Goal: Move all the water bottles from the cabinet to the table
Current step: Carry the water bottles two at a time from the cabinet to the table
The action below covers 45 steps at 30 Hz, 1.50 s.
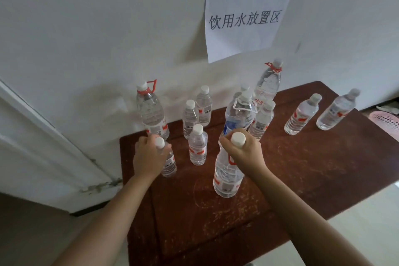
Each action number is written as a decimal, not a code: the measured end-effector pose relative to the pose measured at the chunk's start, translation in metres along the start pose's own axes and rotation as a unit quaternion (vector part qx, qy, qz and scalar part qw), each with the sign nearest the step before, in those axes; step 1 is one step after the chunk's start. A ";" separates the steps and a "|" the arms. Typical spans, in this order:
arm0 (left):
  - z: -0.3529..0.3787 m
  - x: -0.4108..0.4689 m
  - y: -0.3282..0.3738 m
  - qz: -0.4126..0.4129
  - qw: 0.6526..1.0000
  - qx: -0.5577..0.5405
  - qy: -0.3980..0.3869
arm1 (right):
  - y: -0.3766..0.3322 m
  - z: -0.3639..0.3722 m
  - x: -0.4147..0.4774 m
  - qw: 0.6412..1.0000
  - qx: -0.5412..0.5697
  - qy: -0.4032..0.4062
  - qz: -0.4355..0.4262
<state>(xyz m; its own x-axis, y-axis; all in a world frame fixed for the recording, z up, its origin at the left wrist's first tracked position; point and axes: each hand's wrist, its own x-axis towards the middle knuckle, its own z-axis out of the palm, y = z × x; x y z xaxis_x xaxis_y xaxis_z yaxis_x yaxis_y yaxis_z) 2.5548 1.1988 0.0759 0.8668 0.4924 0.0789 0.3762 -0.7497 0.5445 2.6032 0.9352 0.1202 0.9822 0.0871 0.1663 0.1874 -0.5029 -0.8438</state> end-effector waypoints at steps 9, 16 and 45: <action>0.009 -0.010 0.004 -0.022 1.000 -0.018 -0.006 | 0.010 -0.011 -0.015 0.998 -0.032 0.016 -0.046; -0.031 -0.053 0.036 0.048 0.997 0.032 0.054 | -0.006 -0.048 -0.006 0.996 -0.049 -0.038 -0.070; -0.224 -0.941 0.025 -0.535 0.680 0.329 0.377 | -0.198 0.000 -0.670 0.633 0.196 -0.411 -0.626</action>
<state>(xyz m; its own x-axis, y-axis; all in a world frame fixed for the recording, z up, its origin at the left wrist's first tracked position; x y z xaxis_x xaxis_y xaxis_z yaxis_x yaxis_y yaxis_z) 1.6754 0.8162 0.2020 -0.3406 0.8129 0.4725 0.9400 0.3041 0.1543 1.9084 0.9765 0.1753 -0.2959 0.7052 0.6443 0.6537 0.6413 -0.4018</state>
